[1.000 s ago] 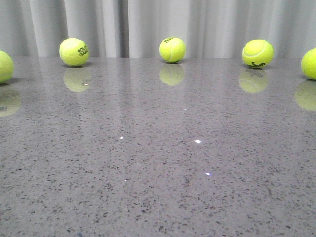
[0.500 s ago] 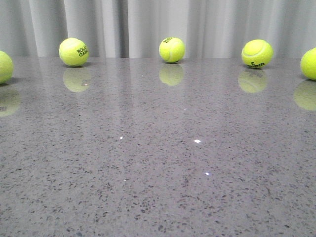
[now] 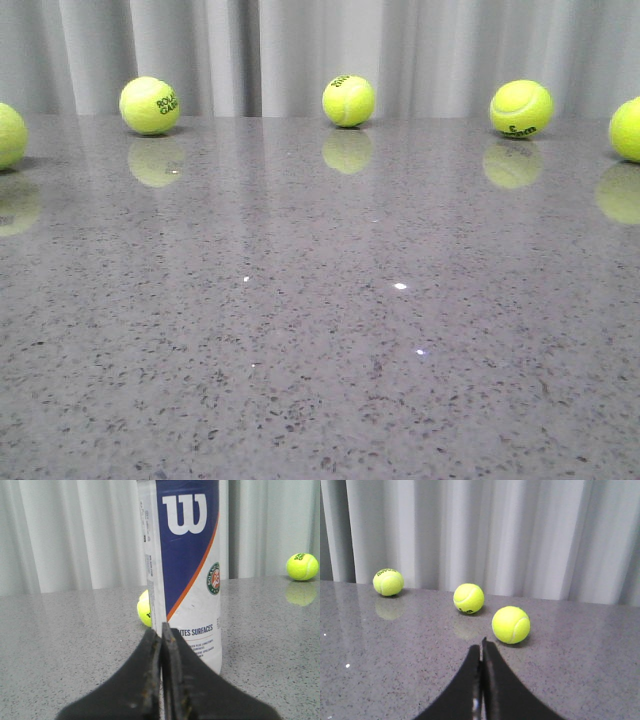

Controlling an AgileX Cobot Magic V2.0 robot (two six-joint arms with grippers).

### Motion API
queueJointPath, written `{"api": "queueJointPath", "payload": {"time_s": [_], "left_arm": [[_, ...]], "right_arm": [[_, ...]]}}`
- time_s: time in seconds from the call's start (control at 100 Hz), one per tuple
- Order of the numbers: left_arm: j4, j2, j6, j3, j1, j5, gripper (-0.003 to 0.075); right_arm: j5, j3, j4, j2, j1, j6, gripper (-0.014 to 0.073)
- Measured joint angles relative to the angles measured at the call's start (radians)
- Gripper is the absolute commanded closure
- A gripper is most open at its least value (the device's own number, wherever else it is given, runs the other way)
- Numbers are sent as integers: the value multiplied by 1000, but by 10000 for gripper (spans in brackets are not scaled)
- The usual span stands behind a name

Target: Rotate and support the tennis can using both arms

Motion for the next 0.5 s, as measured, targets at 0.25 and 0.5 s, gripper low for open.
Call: {"api": "queueJointPath", "payload": {"time_s": [0.25, 0.5], "left_arm": [[-2, 0, 0, 0, 0, 0, 741], [-2, 0, 0, 0, 0, 0, 741]], "right_arm": [[6, 153, -24, -157, 0, 38, 659], [-9, 208, -26, -164, 0, 42, 659]]}}
